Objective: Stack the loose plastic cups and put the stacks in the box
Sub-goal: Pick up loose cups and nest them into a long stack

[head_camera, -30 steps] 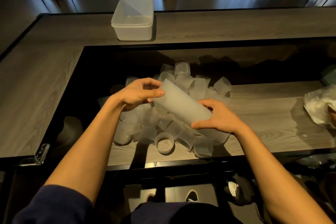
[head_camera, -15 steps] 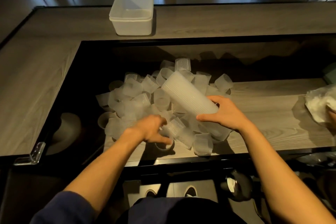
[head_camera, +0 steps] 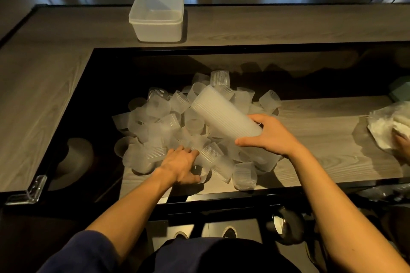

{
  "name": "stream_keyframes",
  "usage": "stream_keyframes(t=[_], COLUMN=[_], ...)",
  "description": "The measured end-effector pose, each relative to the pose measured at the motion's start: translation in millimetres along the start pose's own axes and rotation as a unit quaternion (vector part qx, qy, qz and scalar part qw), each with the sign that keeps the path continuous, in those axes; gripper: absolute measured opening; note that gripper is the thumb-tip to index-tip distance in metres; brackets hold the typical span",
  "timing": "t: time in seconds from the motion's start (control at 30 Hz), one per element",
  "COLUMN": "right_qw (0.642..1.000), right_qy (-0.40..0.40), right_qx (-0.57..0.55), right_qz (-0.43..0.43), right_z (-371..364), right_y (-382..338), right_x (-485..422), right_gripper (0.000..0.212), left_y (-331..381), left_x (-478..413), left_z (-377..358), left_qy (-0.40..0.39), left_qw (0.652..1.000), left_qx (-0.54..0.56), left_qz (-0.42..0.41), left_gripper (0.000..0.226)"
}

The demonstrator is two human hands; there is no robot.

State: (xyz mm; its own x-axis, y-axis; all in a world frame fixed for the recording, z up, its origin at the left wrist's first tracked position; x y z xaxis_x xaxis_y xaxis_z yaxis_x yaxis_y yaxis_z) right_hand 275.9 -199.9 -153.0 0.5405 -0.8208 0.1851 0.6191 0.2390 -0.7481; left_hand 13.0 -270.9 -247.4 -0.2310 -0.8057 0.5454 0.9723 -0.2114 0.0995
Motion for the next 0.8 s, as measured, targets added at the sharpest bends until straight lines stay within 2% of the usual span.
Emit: stream_keyframes(t=[0.17, 0.27, 0.33, 0.43, 0.5, 0.53, 0.63, 0.8], right_qw=[1.0, 1.0, 1.0, 0.999, 1.0, 1.0, 0.999, 1.0], right_qy=[0.004, 0.004, 0.004, 0.001, -0.004, -0.005, -0.003, -0.015], right_qx=[0.001, -0.018, -0.028, -0.033, -0.03, -0.03, -0.044, -0.013], right_qz=[-0.005, 0.002, 0.005, 0.003, -0.003, -0.004, -0.007, -0.005], right_z=[-0.2, -2.6, -4.0, -4.7, -4.4, -4.2, -4.4, -4.1], right_y=[2.2, -0.3, -1.4, 0.6, 0.9, 0.6, -1.1, -4.4], right_x=[-0.5, 0.6, 0.9, 1.1, 0.9, 0.7, -0.5, -1.5], right_gripper=[0.061, 0.056, 0.055, 0.054, 0.055, 0.055, 0.055, 0.059], left_y=[-17.9, -30.6, -39.9, -53.5, -59.5, -61.9, -69.9, -76.7], left_x=[8.3, 15.2, 19.6, 26.3, 30.8, 33.0, 36.3, 42.7], left_z=[30.1, 46.3, 54.6, 70.0, 84.6, 92.6, 108.4, 119.0], left_qy=[0.071, 0.117, 0.159, 0.242, 0.283, 0.299, 0.321, 0.343], left_qw=[0.988, 0.966, 0.93, 0.852, 0.809, 0.799, 0.778, 0.703], left_qx=[0.134, 0.232, 0.33, 0.461, 0.511, 0.518, 0.535, 0.617], left_qz=[-0.02, -0.002, 0.015, 0.052, 0.064, 0.067, 0.075, 0.085], left_gripper=[0.087, 0.086, 0.072, 0.044, 0.029, 0.025, 0.021, 0.025])
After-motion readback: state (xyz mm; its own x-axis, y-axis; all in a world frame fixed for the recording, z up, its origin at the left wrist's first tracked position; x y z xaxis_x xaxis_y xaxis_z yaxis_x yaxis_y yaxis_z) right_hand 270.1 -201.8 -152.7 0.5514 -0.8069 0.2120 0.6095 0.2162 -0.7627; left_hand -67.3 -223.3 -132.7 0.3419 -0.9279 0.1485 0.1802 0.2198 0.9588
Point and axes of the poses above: each hand's wrist, its own x-axis away from the middle knuckle, its own z-axis out of the back of the hand, y = z × x, the point moved 2 cm from there along -x, towards the middle knuckle, and after that the axes turned 8 degrees about -y, right-handed, at the moved point
